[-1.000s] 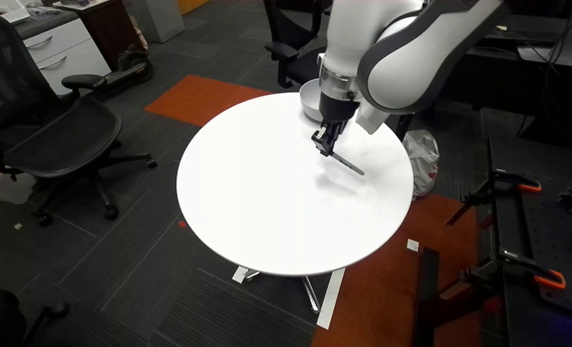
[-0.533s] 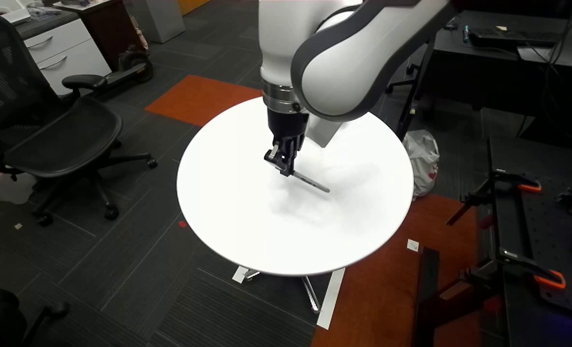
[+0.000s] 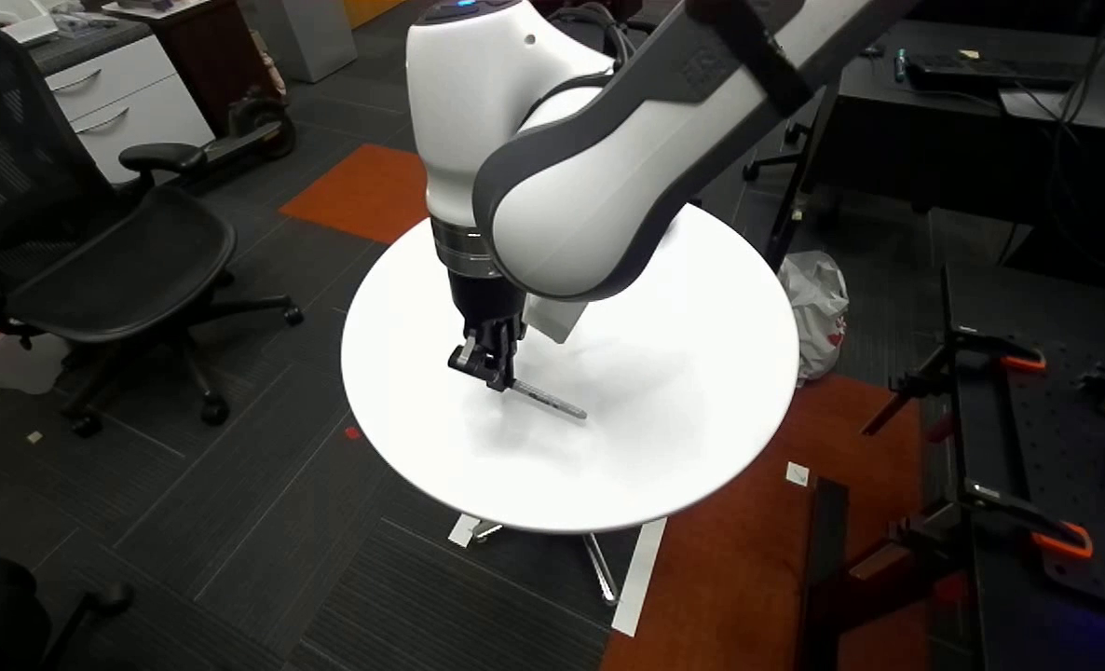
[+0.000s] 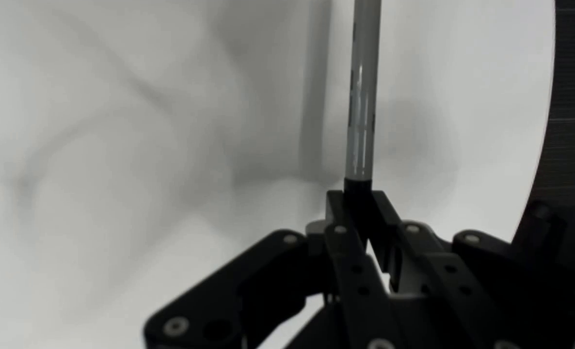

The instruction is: Move the marker to the left, put it in the bowl, then put it back on the table

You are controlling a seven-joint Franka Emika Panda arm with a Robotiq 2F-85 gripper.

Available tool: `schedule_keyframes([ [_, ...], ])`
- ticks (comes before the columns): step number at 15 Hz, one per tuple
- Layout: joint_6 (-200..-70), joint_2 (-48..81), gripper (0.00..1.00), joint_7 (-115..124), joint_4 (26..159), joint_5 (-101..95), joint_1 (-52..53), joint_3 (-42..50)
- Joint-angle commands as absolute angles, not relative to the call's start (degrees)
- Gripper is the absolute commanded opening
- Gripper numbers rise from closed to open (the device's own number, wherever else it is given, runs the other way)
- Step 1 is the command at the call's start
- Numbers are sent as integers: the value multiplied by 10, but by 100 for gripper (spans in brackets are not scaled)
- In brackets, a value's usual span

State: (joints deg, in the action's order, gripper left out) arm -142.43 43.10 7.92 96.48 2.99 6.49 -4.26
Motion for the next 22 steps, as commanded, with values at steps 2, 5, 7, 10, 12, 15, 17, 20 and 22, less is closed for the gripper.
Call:
schedule_keyframes([
  [2, -1420, 457, 4, 71, 925, 24, 79, -40],
  [5, -1416, 462, 40, 71, 919, 21, 85, -39],
  [7, -1416, 462, 46, 71, 918, 18, 87, -38],
  [10, -1414, 451, 69, 70, 928, 6, 94, -33],
  [12, -1411, 432, 85, 70, 942, -17, 102, -23],
  [15, -1379, 397, 100, 24, 961, -38, 88, -35],
  [17, -1358, 369, 100, -21, 974, -46, 80, -42],
  [20, -1320, 341, 100, -69, 981, -51, 73, -45],
  [22, -1302, 330, 100, -93, 984, -49, 70, -48],
])
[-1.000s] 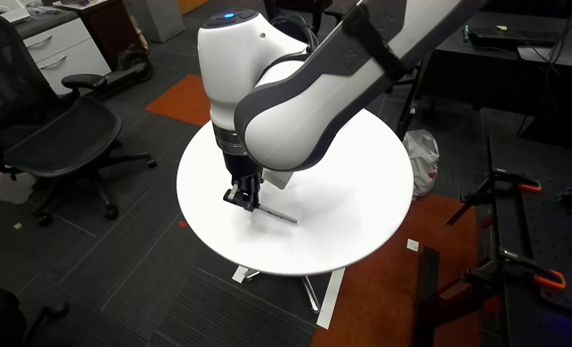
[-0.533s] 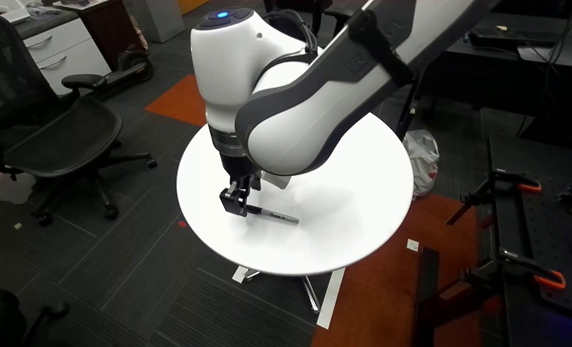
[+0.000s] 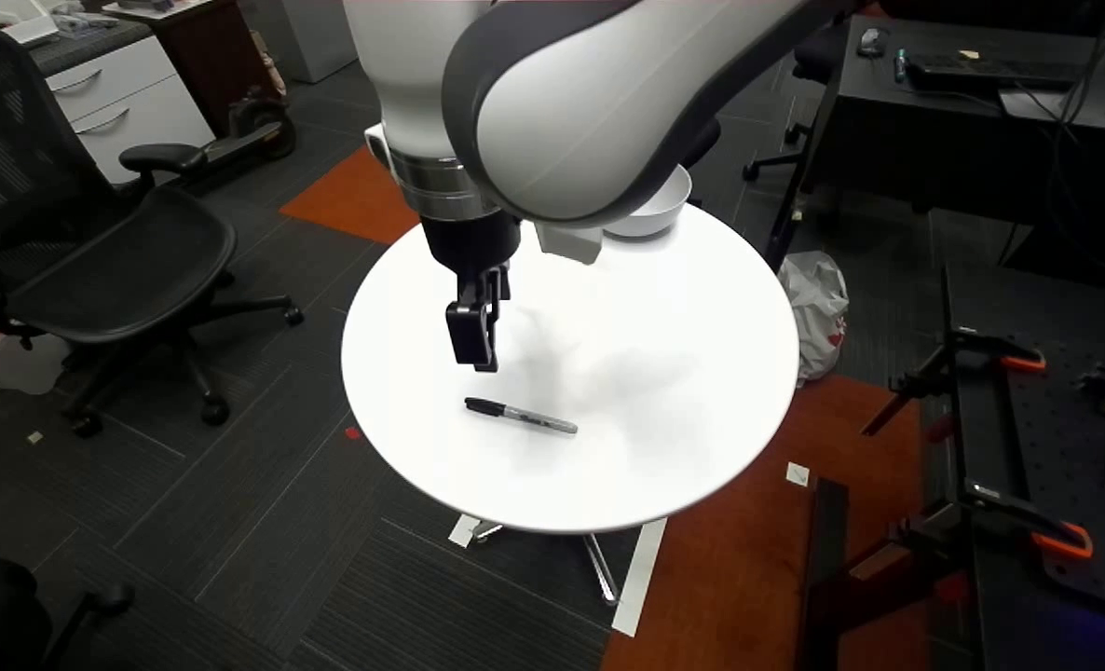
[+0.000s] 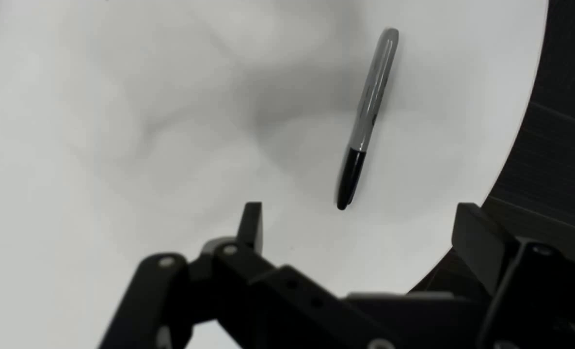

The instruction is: Move the marker to the left, put it in the bowl, then put it back on the table

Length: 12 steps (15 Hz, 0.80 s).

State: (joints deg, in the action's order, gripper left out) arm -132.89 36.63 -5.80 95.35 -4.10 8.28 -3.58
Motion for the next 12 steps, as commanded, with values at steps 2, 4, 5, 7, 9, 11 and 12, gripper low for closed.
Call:
schedule_keyframes([
  [2, -1296, 324, 100, -107, 989, -50, 69, -50],
  [4, -1307, 324, 100, -121, 996, -49, 67, -51],
  [5, -1311, 325, 100, -124, 1000, -48, 67, -52],
  [7, -1332, 327, 100, -122, 1011, -46, 68, -52],
  [9, -1363, 331, 100, -110, 1024, -52, 73, -48],
  [11, -1395, 335, 100, -107, 1036, -56, 75, -46],
  [12, -1410, 336, 100, -106, 1041, -58, 76, -45],
])
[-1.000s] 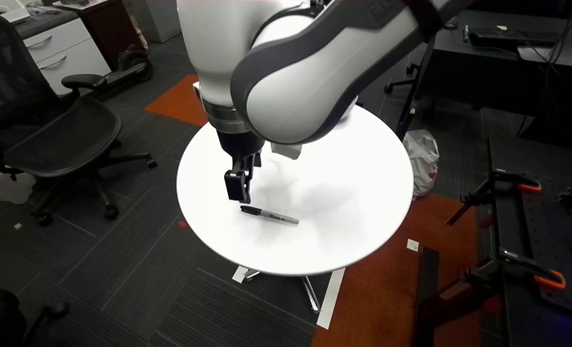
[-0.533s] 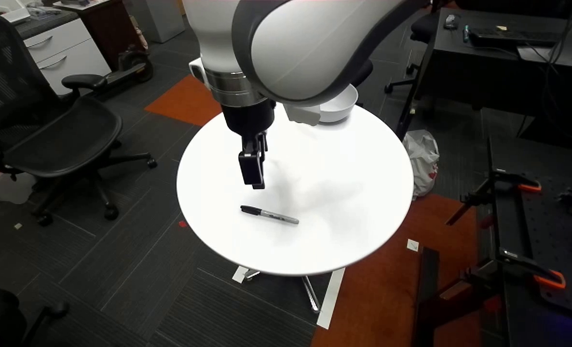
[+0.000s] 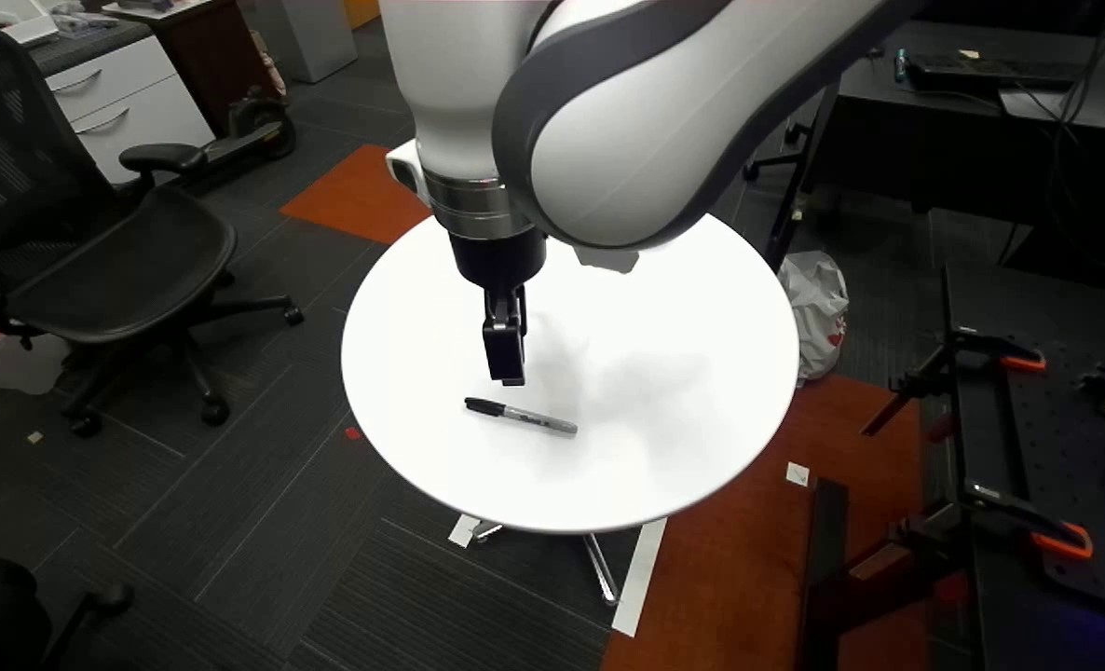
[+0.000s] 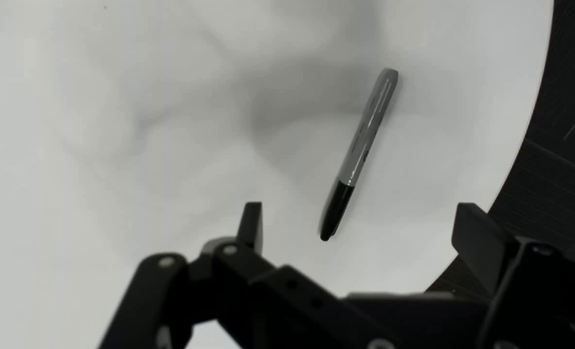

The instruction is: Move the marker to the left, put it in the bowl, then put it back on the table

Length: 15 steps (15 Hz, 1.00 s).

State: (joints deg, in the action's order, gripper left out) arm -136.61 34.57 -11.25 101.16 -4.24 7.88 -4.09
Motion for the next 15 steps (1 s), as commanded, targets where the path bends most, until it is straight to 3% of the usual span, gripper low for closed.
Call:
schedule_keyframes([
  [1, -1425, 339, 100, -107, 1044, -57, 75, -46],
  [15, -1513, 413, 100, -107, 1029, -82, 76, -34],
])
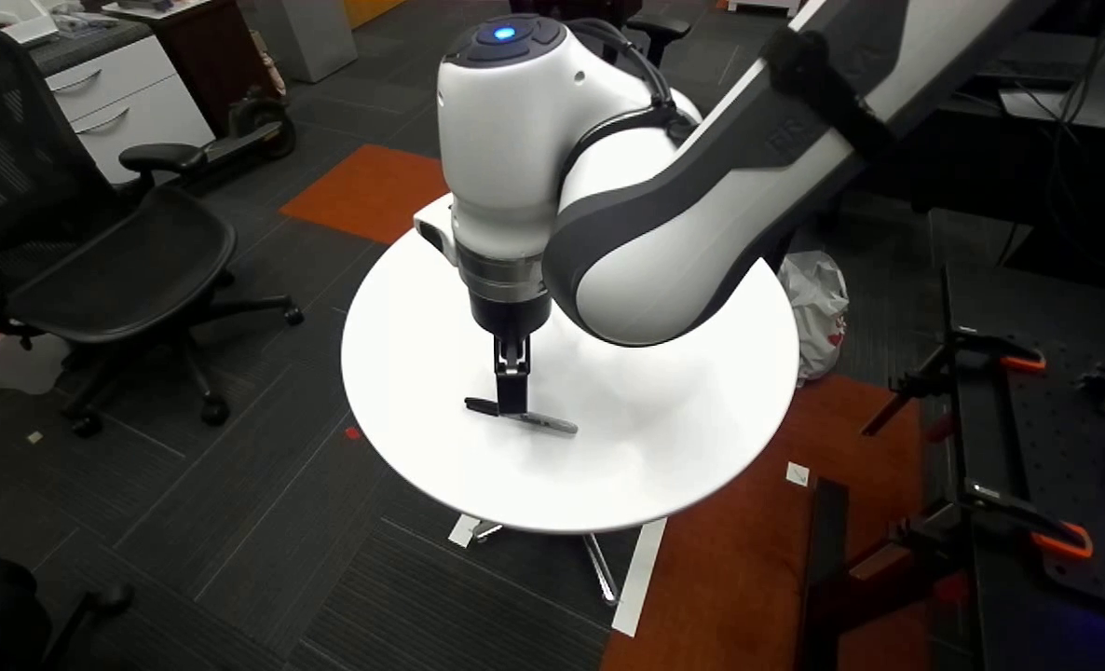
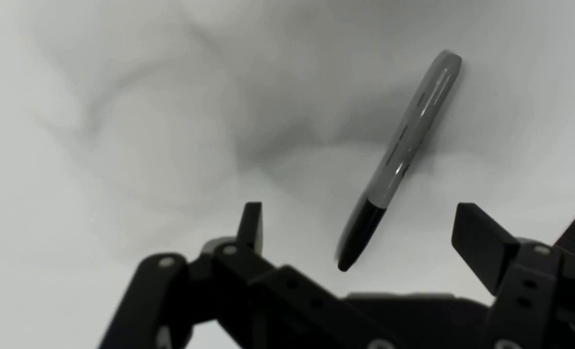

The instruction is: Move the marker to the left, put it in the bowl, then put it back on the table

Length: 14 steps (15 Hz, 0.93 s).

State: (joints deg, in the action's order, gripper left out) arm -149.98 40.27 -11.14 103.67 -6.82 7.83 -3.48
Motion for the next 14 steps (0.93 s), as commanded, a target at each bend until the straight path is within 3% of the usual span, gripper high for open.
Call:
schedule_keyframes([
  [1, -1514, 416, 100, -107, 1027, -82, 75, -34],
  [13, -1500, 448, 100, -105, 1003, -92, 84, -31],
  [14, -1500, 450, 75, -103, 1000, -95, 84, -29],
])
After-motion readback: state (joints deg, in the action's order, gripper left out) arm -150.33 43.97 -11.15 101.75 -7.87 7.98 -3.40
